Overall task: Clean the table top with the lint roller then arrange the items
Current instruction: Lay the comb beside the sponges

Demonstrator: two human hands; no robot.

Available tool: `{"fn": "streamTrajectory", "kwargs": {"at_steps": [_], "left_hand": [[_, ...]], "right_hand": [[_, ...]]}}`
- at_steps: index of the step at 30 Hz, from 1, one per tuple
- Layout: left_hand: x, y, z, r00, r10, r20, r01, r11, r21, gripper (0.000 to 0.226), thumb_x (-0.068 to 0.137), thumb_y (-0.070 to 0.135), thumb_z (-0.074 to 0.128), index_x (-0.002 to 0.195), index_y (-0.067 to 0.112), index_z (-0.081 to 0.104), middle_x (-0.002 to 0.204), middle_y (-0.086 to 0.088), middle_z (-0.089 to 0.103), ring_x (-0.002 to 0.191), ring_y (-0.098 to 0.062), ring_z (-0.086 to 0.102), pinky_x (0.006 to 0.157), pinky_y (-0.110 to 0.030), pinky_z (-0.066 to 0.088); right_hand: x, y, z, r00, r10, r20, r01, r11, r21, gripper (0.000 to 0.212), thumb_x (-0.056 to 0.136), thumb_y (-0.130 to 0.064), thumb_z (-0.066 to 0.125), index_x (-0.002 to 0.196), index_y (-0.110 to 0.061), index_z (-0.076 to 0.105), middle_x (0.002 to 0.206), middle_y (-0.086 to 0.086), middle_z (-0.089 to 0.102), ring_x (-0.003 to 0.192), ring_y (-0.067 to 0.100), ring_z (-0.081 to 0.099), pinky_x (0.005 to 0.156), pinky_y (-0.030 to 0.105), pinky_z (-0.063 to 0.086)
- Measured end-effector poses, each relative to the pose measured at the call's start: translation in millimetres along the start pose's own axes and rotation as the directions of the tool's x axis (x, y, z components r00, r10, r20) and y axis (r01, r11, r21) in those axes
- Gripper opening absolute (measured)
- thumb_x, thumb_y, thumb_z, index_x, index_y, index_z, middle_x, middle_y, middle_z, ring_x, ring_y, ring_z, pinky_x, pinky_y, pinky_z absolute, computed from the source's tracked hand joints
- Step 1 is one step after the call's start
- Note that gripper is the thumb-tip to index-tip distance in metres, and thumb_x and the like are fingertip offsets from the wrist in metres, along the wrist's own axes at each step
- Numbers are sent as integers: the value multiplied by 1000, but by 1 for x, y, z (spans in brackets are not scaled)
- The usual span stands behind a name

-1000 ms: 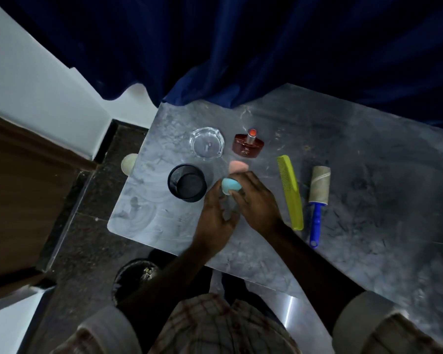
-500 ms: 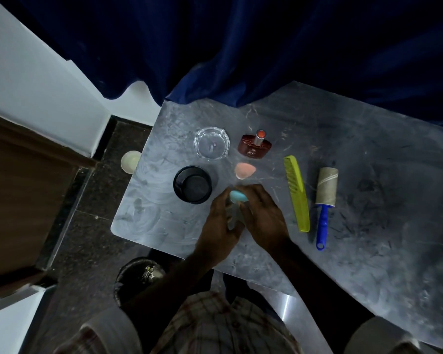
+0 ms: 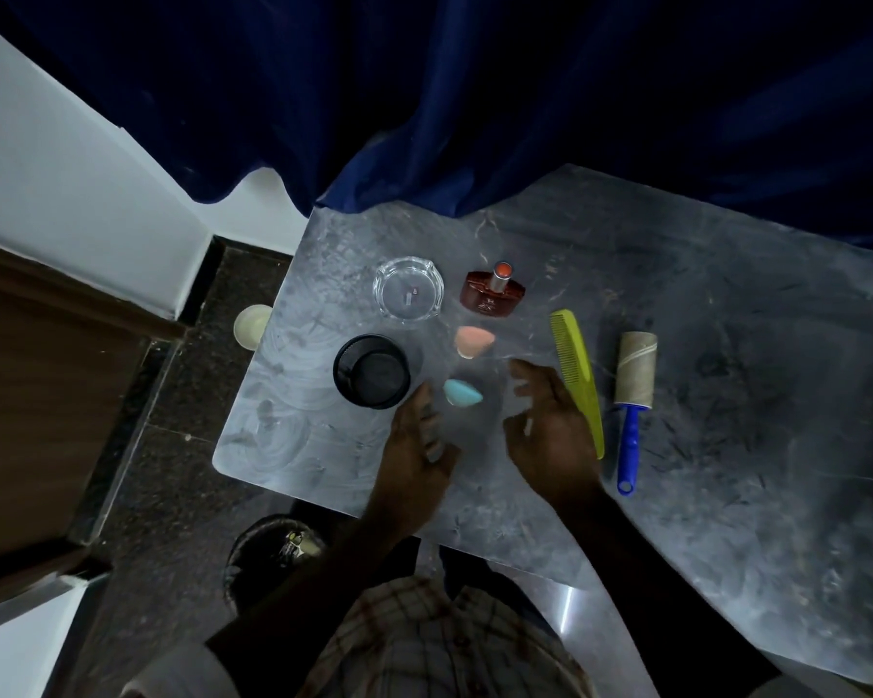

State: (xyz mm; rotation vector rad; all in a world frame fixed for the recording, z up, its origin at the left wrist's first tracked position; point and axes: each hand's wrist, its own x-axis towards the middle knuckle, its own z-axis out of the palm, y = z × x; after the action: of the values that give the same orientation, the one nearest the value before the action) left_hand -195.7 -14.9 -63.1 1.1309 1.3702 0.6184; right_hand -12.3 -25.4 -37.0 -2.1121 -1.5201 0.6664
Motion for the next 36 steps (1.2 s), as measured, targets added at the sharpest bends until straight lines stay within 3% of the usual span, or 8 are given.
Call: {"fn": "streamTrajectory", "kwargs": {"at_steps": [3,6,11,17,24,28,33,36], "left_hand": [[-18,-8,-4,994,20,-111,-18,1000,13,55,89,-14,66,137,12,60,129,0,69,108,-1,70,82,-12,56],[-29,-8,4,998,17,-68,-11,997,82,35,92,-4,69,116,22,72,108,8,79,101,-3,74,82,-20,61],[-29,12,50,990,0,139,-14,995,99,31,93,-4,65,114,15,76,109,4,80,103,-7,75,95,-41,63],[-25,25,75,974,30,224,-56,993,108,30,93,-5,64,117,9,76,109,-1,79,106,-10,74,102,-31,59],[-31,13,75,975,-48,217,26,995,100,32,92,-3,65,117,13,75,107,1,80,103,-8,75,98,-47,62],[-36,9,76,983,-36,181,20,996,89,32,90,-5,65,115,11,76,105,2,81,100,-8,76,94,-50,63],[-41,7,77,988,4,155,-18,996,88,33,90,-2,66,119,13,74,111,5,79,101,-6,75,95,-39,62],[-39,2,78,990,34,135,-49,993,110,40,91,6,73,129,14,67,121,4,74,104,-8,73,92,-27,60]], "right_hand": [[13,13,-23,985,56,-166,-75,991,-113,50,85,-8,61,135,-14,61,128,7,67,100,30,71,79,41,61],[36,20,-39,982,159,-102,-181,942,-282,47,92,-18,63,138,-10,56,128,16,64,103,41,67,79,43,55],[70,23,-40,951,298,82,-227,854,-468,45,102,-26,54,142,-7,47,137,19,54,120,39,61,90,44,53],[81,27,-31,941,330,76,-235,796,-558,35,105,-18,43,138,-5,48,136,24,54,119,45,61,91,50,56],[93,30,-28,914,395,95,-309,827,-469,57,91,-16,67,140,-5,41,137,23,52,120,45,62,93,47,55],[93,31,-24,899,416,134,-325,841,-432,82,77,-35,81,141,-6,40,137,21,52,121,44,61,95,44,54],[82,31,-16,925,376,53,-334,872,-357,80,76,-56,68,135,-5,45,134,19,56,117,46,64,91,45,54],[84,26,-19,910,413,-32,-411,890,-197,82,78,-62,67,131,-3,51,132,20,61,118,45,64,91,45,54]]}}
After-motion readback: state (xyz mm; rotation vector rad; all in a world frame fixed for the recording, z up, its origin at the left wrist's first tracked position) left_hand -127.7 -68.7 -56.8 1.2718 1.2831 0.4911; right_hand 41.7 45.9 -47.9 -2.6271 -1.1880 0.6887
